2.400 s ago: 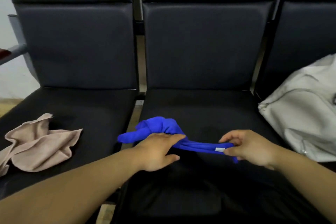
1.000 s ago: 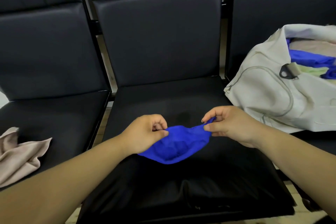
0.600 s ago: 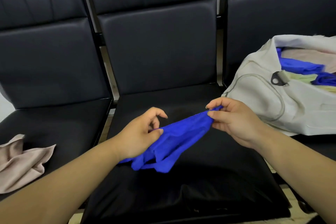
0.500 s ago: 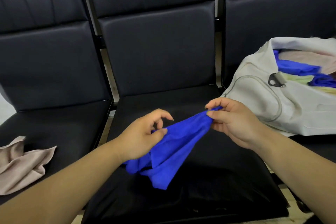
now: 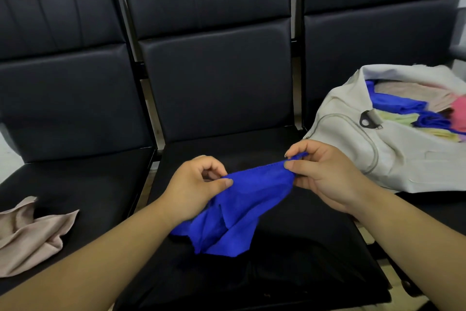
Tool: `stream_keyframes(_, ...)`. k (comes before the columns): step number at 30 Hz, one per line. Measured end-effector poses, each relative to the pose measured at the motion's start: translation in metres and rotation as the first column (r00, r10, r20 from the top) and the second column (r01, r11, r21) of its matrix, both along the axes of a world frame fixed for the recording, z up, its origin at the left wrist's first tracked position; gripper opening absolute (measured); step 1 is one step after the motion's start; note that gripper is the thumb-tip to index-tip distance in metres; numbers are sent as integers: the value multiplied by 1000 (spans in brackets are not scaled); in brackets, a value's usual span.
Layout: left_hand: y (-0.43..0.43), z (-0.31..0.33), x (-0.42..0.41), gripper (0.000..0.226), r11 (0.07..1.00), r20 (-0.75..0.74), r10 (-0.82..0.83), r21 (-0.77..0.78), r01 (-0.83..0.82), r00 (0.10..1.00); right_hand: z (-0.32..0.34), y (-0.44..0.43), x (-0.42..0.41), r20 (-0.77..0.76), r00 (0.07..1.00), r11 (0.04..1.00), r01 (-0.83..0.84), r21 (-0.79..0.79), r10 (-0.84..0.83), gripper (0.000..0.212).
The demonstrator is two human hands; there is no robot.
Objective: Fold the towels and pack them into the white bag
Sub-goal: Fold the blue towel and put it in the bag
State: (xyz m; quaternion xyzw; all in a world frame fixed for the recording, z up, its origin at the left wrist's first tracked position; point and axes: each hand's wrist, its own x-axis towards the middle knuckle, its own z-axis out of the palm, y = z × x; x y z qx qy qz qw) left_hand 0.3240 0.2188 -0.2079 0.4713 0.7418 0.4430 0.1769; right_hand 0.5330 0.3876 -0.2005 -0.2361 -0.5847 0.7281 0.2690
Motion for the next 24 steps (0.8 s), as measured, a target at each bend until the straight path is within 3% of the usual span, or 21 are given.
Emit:
stream_keyframes(6, -3, 16, -3, 23, 996, -1, -83, 33, 83, 997, 1, 2, 0, 82, 994, 990, 59, 131, -70, 14)
stream_keyframes(9, -11, 31, -6, 15, 978, 55, -195, -60, 198, 979, 2, 8, 1, 123, 986, 978, 88, 188, -113, 14)
stream_keyframes(14, -34, 49, -25, 23, 898, 170, -323, -255, 359, 931, 1, 17, 5, 145, 980, 972, 101, 213, -134, 14)
stream_keyframes(16, -44, 52, -33, 28, 885, 173, -312, -304, 351, 934, 2, 20, 7, 155, 977, 960, 104, 260, -148, 13)
stream_keyframes(20, -62, 55, -46, 31, 884, 56, -271, -381, 271, 961, 4, 22, 10, 285, 942, 863, 7, 505, -174, 11)
stream_keyframes(24, -81, 56, -60, 28, 905, -78, -197, -397, 151, 977, 4, 23, 13, 333, 919, 823, -17, 568, -211, 11)
